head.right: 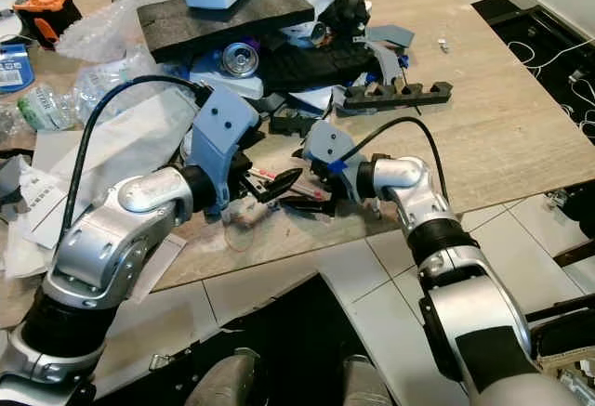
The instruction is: Picking trash to rubbish bin
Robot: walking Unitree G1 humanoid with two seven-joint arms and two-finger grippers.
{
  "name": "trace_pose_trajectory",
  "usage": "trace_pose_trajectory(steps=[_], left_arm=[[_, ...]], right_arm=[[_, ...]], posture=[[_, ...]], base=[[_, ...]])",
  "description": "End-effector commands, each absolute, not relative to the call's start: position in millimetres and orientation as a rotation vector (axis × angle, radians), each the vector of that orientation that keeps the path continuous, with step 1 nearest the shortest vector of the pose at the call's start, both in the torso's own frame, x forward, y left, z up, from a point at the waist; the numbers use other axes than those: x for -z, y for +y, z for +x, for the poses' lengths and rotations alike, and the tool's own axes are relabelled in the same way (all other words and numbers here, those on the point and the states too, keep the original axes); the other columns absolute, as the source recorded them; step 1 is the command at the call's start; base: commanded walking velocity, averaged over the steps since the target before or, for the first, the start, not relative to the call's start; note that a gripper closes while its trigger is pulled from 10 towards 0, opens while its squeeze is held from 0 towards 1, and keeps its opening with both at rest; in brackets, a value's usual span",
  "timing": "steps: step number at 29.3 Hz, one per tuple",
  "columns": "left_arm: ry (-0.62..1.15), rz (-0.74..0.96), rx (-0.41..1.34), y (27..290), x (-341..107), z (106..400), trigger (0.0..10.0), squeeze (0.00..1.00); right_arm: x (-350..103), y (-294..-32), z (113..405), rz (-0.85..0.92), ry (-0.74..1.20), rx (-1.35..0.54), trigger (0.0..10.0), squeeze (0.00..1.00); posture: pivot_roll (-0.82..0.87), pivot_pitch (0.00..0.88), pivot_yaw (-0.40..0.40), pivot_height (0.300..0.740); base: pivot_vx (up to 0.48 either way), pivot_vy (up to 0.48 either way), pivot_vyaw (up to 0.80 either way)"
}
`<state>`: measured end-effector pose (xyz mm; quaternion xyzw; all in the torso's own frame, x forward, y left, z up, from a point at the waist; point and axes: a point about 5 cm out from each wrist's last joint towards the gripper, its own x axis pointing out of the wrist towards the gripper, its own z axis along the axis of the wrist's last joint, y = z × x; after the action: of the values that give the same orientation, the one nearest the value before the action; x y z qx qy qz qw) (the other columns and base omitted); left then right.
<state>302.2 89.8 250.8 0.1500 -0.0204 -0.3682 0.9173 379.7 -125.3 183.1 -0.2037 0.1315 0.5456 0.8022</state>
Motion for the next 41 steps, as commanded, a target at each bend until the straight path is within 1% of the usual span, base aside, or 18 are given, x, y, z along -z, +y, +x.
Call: trace_pose_trajectory(steps=[1,3,6,10,12,16,21,23,26,34,35,36,38,39,41], left_arm=[[-0.030,0.316,0.781,86,-247,299,10.0,0.00],[-0.029,0.317,0.782,86,-247,299,10.0,0.00],[-0.031,0.319,0.783,87,-248,300,10.0,0.00],[-0.032,0.320,0.782,87,-249,300,10.0,0.00],[-0.034,0.321,0.783,87,-250,301,10.0,0.00],[-0.036,0.323,0.783,87,-250,301,10.0,0.00],[-0.038,0.325,0.783,87,-250,301,10.0,0.00],[-0.039,0.326,0.784,87,-250,301,10.0,0.00],[-0.039,0.327,0.785,87,-250,301,10.0,0.00],[-0.039,0.327,0.785,87,-251,301,10.0,0.00],[-0.039,0.327,0.786,87,-251,301,10.0,0.00],[-0.039,0.327,0.786,87,-251,301,10.0,0.00],[-0.039,0.327,0.786,87,-251,301,10.0,0.00],[-0.039,0.326,0.787,87,-251,301,10.0,0.00],[-0.039,0.326,0.787,87,-251,301,10.0,0.00]], right_arm=[[-127,-136,360,-0.420,0.603,-1.215,10.0,0.00],[-126,-136,359,-0.400,0.628,-1.224,10.0,0.00],[-128,-136,354,-0.298,0.688,-1.297,10.0,0.00],[-132,-135,354,-0.260,0.696,-1.324,10.0,0.00],[-137,-134,354,-0.201,0.712,-1.339,10.0,0.00],[-139,-133,354,-0.175,0.725,-1.348,10.0,0.00],[-136,-132,352,-0.207,0.750,-1.360,10.0,0.00],[-131,-134,351,-0.279,0.763,-1.350,10.0,0.00],[-128,-136,350,-0.325,0.782,-1.349,10.0,0.00],[-122,-140,348,-0.382,0.829,-1.323,10.0,0.00],[-121,-140,348,-0.384,0.834,-1.319,8.0,0.00],[-121,-140,348,-0.382,0.839,-1.314,4.2,0.00],[-121,-141,348,-0.377,0.849,-1.306,2.8,0.00],[-120,-141,347,-0.371,0.863,-1.304,0.0,0.00],[-120,-141,347,-0.365,0.873,-1.302,0.0,0.00]], posture=[[0.10,0.331,0.010,0.740],[0.10,0.331,0.010,0.740],[0.10,0.331,0.010,0.740],[0.11,0.326,0.014,0.740],[0.11,0.326,0.014,0.740],[0.11,0.326,0.014,0.740],[0.11,0.324,0.017,0.740],[0.11,0.324,0.017,0.740],[0.11,0.324,0.019,0.740],[0.11,0.324,0.019,0.740],[0.11,0.324,0.019,0.740],[0.11,0.324,0.019,0.740],[0.11,0.324,0.019,0.740],[0.11,0.324,0.019,0.740],[0.11,0.324,0.019,0.740]], base=[[0.000,0.000,0.00],[0.000,0.000,0.00],[0.000,0.000,0.00],[0.000,0.000,0.00],[0.000,0.000,0.00],[0.000,0.000,0.00],[0.000,0.000,0.00],[0.000,0.000,0.00],[0.000,0.000,0.00],[0.000,0.000,0.00],[0.000,0.000,0.00],[0.000,0.000,0.00],[0.000,0.000,0.00],[0.000,0.000,0.00],[0.000,0.000,0.00]])
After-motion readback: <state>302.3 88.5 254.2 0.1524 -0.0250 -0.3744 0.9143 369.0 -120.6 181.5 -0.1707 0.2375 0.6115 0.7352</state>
